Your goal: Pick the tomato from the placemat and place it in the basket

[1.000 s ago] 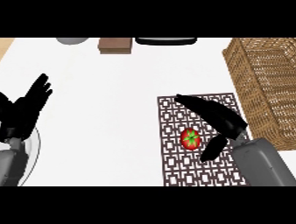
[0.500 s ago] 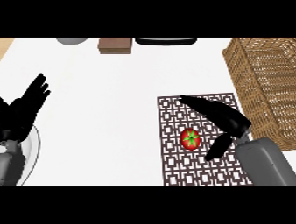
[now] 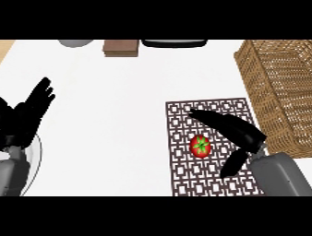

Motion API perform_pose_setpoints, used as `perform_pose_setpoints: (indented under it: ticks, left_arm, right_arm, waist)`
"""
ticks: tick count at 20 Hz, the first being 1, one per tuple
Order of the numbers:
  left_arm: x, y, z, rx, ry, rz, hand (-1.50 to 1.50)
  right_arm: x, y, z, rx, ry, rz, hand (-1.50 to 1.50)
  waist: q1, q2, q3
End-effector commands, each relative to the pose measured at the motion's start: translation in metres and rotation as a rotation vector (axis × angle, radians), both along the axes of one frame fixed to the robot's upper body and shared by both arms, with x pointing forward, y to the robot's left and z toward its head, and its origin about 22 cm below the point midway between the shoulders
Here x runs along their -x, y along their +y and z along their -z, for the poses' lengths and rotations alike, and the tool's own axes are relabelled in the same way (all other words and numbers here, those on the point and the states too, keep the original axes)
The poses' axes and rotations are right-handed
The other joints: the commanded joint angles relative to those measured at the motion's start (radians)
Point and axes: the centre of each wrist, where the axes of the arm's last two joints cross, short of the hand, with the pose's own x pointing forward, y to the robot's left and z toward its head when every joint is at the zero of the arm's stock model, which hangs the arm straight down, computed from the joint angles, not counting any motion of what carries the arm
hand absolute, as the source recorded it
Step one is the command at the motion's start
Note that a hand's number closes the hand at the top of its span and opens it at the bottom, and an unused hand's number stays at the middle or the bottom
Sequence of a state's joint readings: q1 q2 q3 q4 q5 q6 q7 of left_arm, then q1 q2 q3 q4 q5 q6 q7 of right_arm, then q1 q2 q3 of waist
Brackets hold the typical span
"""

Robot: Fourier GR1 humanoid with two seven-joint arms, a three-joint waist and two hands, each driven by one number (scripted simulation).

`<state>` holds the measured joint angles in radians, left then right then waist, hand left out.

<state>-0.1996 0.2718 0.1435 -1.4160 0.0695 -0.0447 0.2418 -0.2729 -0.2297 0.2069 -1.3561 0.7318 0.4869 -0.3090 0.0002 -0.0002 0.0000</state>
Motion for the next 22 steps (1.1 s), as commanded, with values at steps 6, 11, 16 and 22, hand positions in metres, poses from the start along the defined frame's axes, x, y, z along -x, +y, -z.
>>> perform_pose_setpoints:
  ticks: [6,11,16,22]
  left_arm:
    - [-0.005,-0.011,-0.004,-0.001,-0.018,0.006,0.00]
    - [-0.012,-0.007,-0.004,0.002,0.010,-0.006,0.00]
    - [0.001,0.004,-0.021,-0.001,-0.012,-0.008,0.00]
    - [-0.004,0.002,0.008,-0.006,-0.022,-0.022,0.00]
  right_arm:
    - [0.008,0.020,0.021,0.065,-0.046,0.021,-1.50]
    - [0.010,0.025,0.039,0.106,-0.068,0.015,-1.50]
    - [0.021,0.042,0.045,0.197,-0.103,-0.071,1.50]
    - [0.028,0.036,0.048,0.208,-0.119,-0.091,1.50]
  waist:
    - [0.000,0.000,0.000]
    - [-0.001,0.001,0.000]
    - [0.001,-0.001,0.000]
    - [-0.003,0.000,0.000]
